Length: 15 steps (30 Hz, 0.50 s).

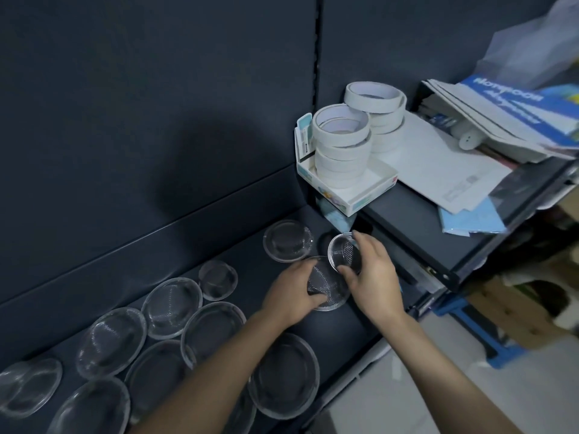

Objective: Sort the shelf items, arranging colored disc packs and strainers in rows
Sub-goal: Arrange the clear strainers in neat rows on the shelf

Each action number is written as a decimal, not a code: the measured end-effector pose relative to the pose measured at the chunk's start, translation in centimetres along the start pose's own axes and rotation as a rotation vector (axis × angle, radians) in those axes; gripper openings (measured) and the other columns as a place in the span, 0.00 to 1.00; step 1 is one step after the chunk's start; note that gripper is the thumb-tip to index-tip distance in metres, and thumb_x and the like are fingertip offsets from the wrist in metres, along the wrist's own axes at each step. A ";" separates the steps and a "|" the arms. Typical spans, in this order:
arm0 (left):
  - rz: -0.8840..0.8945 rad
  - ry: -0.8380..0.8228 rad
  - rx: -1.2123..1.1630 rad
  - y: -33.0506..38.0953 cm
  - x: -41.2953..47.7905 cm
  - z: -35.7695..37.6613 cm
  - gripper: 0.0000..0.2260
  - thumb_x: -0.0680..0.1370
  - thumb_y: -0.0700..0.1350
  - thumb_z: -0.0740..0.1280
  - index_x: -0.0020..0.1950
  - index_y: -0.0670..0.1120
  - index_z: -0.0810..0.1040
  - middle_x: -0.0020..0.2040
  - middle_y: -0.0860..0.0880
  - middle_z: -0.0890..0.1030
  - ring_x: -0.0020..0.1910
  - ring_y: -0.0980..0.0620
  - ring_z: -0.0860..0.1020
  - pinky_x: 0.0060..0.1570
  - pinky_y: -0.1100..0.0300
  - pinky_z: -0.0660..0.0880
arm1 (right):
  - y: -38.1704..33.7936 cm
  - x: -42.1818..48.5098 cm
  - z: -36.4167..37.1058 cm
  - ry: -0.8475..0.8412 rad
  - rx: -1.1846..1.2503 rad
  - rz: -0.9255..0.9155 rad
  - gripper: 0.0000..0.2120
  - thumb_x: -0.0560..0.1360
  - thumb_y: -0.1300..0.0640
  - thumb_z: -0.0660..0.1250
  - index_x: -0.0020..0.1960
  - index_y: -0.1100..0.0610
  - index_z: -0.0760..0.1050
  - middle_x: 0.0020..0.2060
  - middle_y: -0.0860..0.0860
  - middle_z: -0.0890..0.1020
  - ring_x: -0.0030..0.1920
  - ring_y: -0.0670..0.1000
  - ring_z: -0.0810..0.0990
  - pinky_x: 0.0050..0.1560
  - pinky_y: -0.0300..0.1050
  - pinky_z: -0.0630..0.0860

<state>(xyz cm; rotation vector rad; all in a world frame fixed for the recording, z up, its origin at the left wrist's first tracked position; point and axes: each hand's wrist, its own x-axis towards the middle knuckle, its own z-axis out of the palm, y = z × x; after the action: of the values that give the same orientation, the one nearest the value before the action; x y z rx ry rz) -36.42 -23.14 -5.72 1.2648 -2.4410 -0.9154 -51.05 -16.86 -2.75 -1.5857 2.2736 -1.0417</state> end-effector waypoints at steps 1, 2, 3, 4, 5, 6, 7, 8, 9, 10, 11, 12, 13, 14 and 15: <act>-0.006 -0.005 0.003 0.0 0.1 0.1 0.33 0.70 0.48 0.74 0.72 0.47 0.66 0.70 0.49 0.70 0.68 0.52 0.68 0.66 0.64 0.61 | 0.0 0.0 0.1 -0.002 0.003 0.004 0.32 0.66 0.65 0.75 0.68 0.62 0.69 0.64 0.58 0.74 0.65 0.58 0.72 0.68 0.48 0.65; -0.005 -0.002 0.011 0.0 0.1 0.1 0.33 0.70 0.48 0.73 0.72 0.47 0.65 0.70 0.49 0.69 0.69 0.51 0.68 0.66 0.62 0.63 | 0.0 0.1 0.1 -0.004 0.007 0.006 0.32 0.66 0.65 0.75 0.68 0.62 0.69 0.64 0.58 0.74 0.65 0.58 0.72 0.67 0.47 0.65; 0.001 0.006 0.028 0.1 0.2 0.2 0.33 0.71 0.48 0.73 0.72 0.46 0.65 0.71 0.49 0.69 0.69 0.51 0.67 0.66 0.60 0.64 | -0.1 0.1 0.2 -0.005 0.012 0.006 0.32 0.66 0.65 0.75 0.68 0.62 0.69 0.64 0.58 0.74 0.65 0.58 0.72 0.67 0.47 0.65; 0.010 0.019 0.056 0.1 0.2 0.2 0.32 0.71 0.48 0.73 0.72 0.46 0.64 0.71 0.49 0.69 0.69 0.51 0.67 0.65 0.60 0.65 | -0.2 0.2 0.3 -0.005 0.016 0.006 0.32 0.66 0.65 0.75 0.68 0.62 0.70 0.64 0.58 0.74 0.65 0.58 0.72 0.67 0.46 0.65; 0.025 0.038 0.087 0.3 0.2 0.2 0.32 0.71 0.49 0.73 0.72 0.46 0.65 0.71 0.50 0.69 0.69 0.51 0.67 0.63 0.59 0.65 | -0.2 0.3 0.4 -0.004 0.017 0.003 0.32 0.66 0.65 0.75 0.68 0.62 0.70 0.64 0.58 0.74 0.64 0.58 0.72 0.66 0.45 0.65; 0.048 0.059 0.114 0.4 0.2 0.2 0.31 0.71 0.49 0.73 0.71 0.47 0.65 0.70 0.50 0.69 0.68 0.51 0.68 0.62 0.58 0.67 | -0.3 0.3 0.5 -0.003 0.015 0.001 0.32 0.66 0.65 0.75 0.67 0.62 0.70 0.64 0.58 0.74 0.64 0.58 0.72 0.66 0.44 0.65; 0.071 0.080 0.133 0.5 0.2 0.2 0.31 0.70 0.49 0.73 0.70 0.47 0.66 0.69 0.51 0.70 0.67 0.51 0.69 0.61 0.58 0.68 | -0.4 0.4 0.6 -0.002 0.012 -0.001 0.32 0.66 0.65 0.75 0.68 0.62 0.70 0.64 0.58 0.74 0.64 0.57 0.72 0.65 0.43 0.64; 0.075 0.096 0.138 0.6 0.3 0.2 0.30 0.70 0.49 0.73 0.69 0.47 0.67 0.69 0.51 0.70 0.67 0.50 0.70 0.60 0.57 0.69 | -0.5 0.5 0.7 -0.003 0.010 -0.002 0.32 0.66 0.65 0.75 0.68 0.62 0.70 0.63 0.57 0.74 0.64 0.57 0.73 0.64 0.42 0.64; 0.059 0.104 0.134 0.6 0.4 0.2 0.30 0.70 0.49 0.73 0.69 0.47 0.67 0.68 0.50 0.71 0.66 0.50 0.70 0.60 0.56 0.69 | -0.7 0.5 0.8 -0.004 0.011 -0.004 0.32 0.66 0.65 0.75 0.67 0.62 0.70 0.63 0.57 0.74 0.64 0.57 0.73 0.64 0.41 0.63; 0.035 0.105 0.127 0.6 0.5 0.1 0.30 0.70 0.49 0.73 0.70 0.47 0.67 0.69 0.50 0.71 0.66 0.49 0.70 0.61 0.56 0.70 | -0.7 0.6 0.9 -0.004 0.014 -0.007 0.32 0.65 0.65 0.75 0.67 0.62 0.70 0.63 0.57 0.75 0.63 0.57 0.73 0.63 0.40 0.63; 0.014 0.098 0.124 0.5 0.7 0.0 0.31 0.70 0.49 0.73 0.70 0.47 0.67 0.69 0.49 0.71 0.66 0.49 0.70 0.61 0.55 0.70 | -0.8 0.6 1.0 -0.004 0.017 -0.012 0.32 0.65 0.66 0.75 0.67 0.62 0.70 0.63 0.57 0.75 0.63 0.57 0.73 0.63 0.39 0.62; 0.001 0.087 0.129 0.4 0.8 -0.1 0.31 0.70 0.49 0.73 0.70 0.47 0.67 0.68 0.49 0.71 0.66 0.48 0.71 0.61 0.54 0.70 | -0.9 0.7 1.0 -0.004 0.018 -0.016 0.31 0.65 0.66 0.75 0.67 0.62 0.70 0.62 0.57 0.75 0.63 0.57 0.73 0.63 0.38 0.62; -0.005 0.074 0.137 0.3 0.9 -0.1 0.30 0.70 0.49 0.73 0.70 0.47 0.66 0.68 0.49 0.71 0.65 0.48 0.71 0.60 0.54 0.71 | -1.0 0.7 1.1 -0.007 0.017 -0.019 0.31 0.65 0.66 0.75 0.67 0.62 0.70 0.62 0.57 0.75 0.63 0.57 0.73 0.63 0.37 0.62; -0.009 0.062 0.143 0.2 0.9 -0.1 0.30 0.71 0.49 0.73 0.70 0.48 0.66 0.68 0.49 0.71 0.65 0.48 0.71 0.60 0.54 0.71 | -1.0 0.7 1.1 -0.012 0.016 -0.020 0.31 0.66 0.66 0.75 0.67 0.62 0.70 0.63 0.57 0.75 0.63 0.57 0.73 0.63 0.37 0.61; -0.012 0.057 0.144 0.1 0.9 -0.1 0.30 0.71 0.49 0.72 0.70 0.48 0.66 0.68 0.49 0.71 0.66 0.48 0.71 0.60 0.54 0.71 | -1.1 0.8 1.2 -0.018 0.017 -0.020 0.32 0.66 0.66 0.75 0.67 0.62 0.70 0.63 0.57 0.74 0.64 0.57 0.72 0.64 0.36 0.61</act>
<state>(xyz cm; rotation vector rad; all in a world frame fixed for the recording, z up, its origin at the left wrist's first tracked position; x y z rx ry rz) -37.00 -23.89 -5.64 1.3351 -2.4953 -0.7067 -49.95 -18.24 -2.78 -1.6080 2.2363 -1.0446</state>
